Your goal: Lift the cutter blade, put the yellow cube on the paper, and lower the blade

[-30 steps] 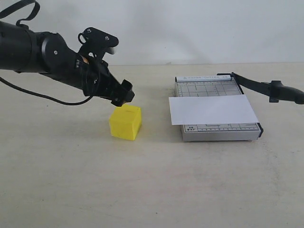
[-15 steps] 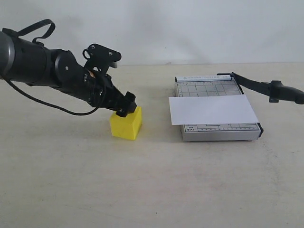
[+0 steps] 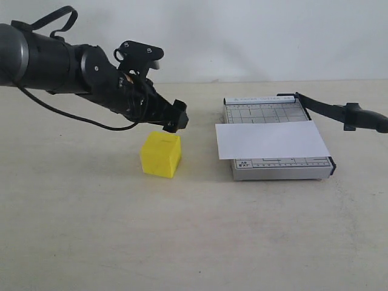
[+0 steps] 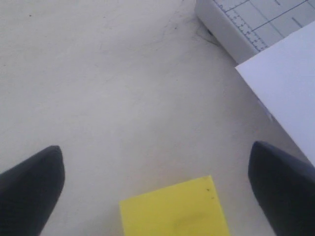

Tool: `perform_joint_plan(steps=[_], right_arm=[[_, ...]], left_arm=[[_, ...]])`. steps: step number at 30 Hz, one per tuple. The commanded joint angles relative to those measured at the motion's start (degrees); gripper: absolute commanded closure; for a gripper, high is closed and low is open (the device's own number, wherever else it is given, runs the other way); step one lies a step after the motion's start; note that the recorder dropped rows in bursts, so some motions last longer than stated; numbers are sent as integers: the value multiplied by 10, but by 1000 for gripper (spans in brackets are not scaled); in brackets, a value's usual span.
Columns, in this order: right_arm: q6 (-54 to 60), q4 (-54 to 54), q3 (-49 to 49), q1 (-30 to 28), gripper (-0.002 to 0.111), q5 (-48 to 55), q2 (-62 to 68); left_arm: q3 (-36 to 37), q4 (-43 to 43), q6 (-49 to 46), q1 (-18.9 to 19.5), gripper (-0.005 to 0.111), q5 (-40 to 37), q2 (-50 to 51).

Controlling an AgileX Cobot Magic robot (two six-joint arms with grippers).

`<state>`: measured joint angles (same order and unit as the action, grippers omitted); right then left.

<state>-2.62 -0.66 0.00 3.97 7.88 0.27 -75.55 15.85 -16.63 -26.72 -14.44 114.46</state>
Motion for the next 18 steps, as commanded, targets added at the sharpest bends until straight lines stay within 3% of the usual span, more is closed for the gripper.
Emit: perform_joint_plan(steps=[1,18], right_arm=[[0,-1,0,-1,108,-5,-3],[0,-1,0,-1,108,-5,-3]], left_arm=[[-18,19,8,-9,12,-46,-1],[-18,30,16,-10,12,-67,-1]])
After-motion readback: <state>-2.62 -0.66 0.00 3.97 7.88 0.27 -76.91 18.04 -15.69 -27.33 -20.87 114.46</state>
